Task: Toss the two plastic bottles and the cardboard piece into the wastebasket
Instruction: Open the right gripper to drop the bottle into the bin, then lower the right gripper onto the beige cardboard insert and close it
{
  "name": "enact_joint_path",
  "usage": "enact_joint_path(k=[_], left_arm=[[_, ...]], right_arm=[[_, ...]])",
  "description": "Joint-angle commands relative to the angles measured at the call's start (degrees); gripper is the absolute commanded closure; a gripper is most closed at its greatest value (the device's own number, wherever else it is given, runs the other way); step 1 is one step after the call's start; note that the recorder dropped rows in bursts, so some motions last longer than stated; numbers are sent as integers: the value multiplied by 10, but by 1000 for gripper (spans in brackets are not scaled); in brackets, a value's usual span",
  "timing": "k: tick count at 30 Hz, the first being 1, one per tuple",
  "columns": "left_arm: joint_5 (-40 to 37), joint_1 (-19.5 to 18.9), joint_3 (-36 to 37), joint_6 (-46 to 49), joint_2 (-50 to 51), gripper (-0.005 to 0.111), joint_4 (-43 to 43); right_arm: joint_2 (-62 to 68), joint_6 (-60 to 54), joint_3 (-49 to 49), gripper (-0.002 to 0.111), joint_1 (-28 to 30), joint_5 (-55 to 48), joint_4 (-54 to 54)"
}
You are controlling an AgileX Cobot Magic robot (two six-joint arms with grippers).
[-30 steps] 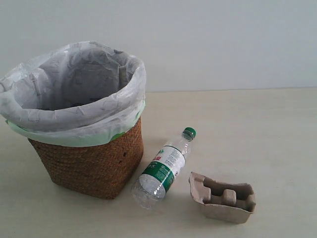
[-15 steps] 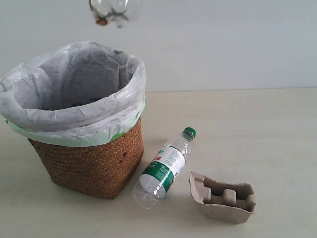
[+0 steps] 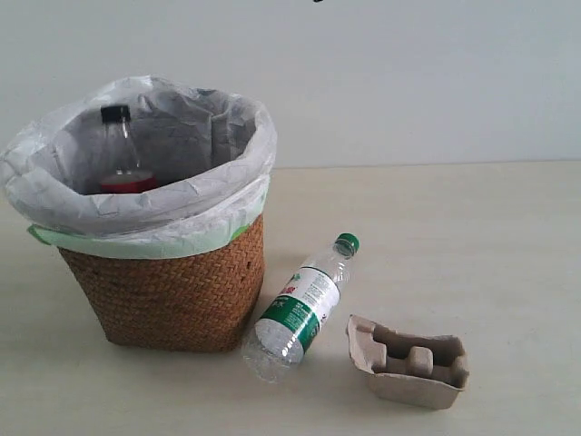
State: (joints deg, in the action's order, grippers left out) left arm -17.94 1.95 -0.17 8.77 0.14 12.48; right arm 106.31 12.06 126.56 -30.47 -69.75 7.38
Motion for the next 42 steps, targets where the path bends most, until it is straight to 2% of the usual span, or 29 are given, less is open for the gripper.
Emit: enact_joint_path(k=[1, 5, 7, 13, 23, 34, 37, 42], left_arm=[[0, -2, 2, -5, -1, 101, -1], [0, -2, 2, -5, -1, 101, -1], [0, -2, 2, -5, -1, 101, -1], [0, -2, 2, -5, -1, 101, -1], [0, -2, 2, -5, -1, 101, -1], [0, -2, 2, -5, -1, 101, -1], [0, -2, 2, -5, -1, 101, -1], [0, -2, 2, -5, -1, 101, -1]], right_arm=[[-10, -26, -34, 34, 2, -2, 24], [-11, -53, -82, 46, 2, -2, 24], [-11, -67, -105, 49, 2, -2, 22], [-12, -101, -203, 43, 2, -2, 22], [-37, -230, -374, 43, 2, -2, 25], [-41, -289, -487, 40, -7, -2, 11], [-41, -298, -511, 35, -22, 10, 11], [-40, -304, -544, 35, -57, 49, 8]])
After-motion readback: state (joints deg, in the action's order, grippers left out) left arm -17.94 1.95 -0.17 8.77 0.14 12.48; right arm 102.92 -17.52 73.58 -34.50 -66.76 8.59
